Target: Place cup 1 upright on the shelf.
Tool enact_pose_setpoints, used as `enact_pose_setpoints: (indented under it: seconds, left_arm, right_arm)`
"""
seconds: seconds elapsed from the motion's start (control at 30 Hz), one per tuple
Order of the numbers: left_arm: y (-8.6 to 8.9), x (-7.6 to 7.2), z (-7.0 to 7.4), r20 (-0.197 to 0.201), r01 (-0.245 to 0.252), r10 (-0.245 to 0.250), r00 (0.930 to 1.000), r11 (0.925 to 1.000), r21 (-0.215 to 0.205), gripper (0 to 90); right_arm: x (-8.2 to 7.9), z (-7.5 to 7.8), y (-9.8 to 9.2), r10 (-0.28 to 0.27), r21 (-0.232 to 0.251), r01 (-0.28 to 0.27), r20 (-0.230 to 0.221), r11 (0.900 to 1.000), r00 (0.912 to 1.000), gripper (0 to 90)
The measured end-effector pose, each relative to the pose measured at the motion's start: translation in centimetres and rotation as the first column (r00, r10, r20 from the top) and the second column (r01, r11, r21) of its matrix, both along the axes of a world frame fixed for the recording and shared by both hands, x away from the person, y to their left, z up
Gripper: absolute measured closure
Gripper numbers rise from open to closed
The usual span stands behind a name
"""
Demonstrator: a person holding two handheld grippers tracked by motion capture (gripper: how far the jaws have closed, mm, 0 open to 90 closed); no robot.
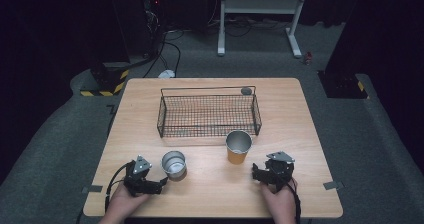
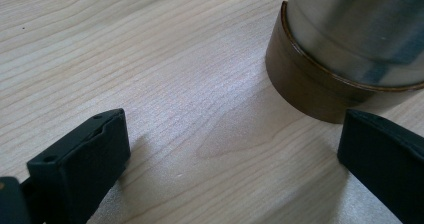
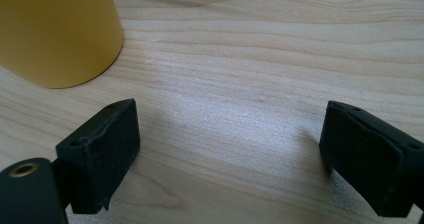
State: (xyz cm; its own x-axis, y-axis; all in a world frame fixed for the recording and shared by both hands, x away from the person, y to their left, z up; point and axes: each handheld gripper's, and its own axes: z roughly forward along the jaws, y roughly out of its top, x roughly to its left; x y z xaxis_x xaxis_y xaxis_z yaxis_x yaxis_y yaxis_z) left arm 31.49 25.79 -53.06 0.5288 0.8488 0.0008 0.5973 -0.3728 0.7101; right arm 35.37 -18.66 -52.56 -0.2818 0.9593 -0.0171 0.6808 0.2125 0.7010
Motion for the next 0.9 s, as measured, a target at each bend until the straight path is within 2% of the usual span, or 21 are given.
enact_pose_setpoints:
  seconds: [0.9]
  left_arm:
    - [-0.04,0.10,0.00,-0.003,0.001,-0.001,1.0000,1.0000,-0.002,0.7]
  right_arm:
    - [0.04,0.01,-0.08,0.015,0.004,-0.015,-0.003,1.000,0.9999,8.9]
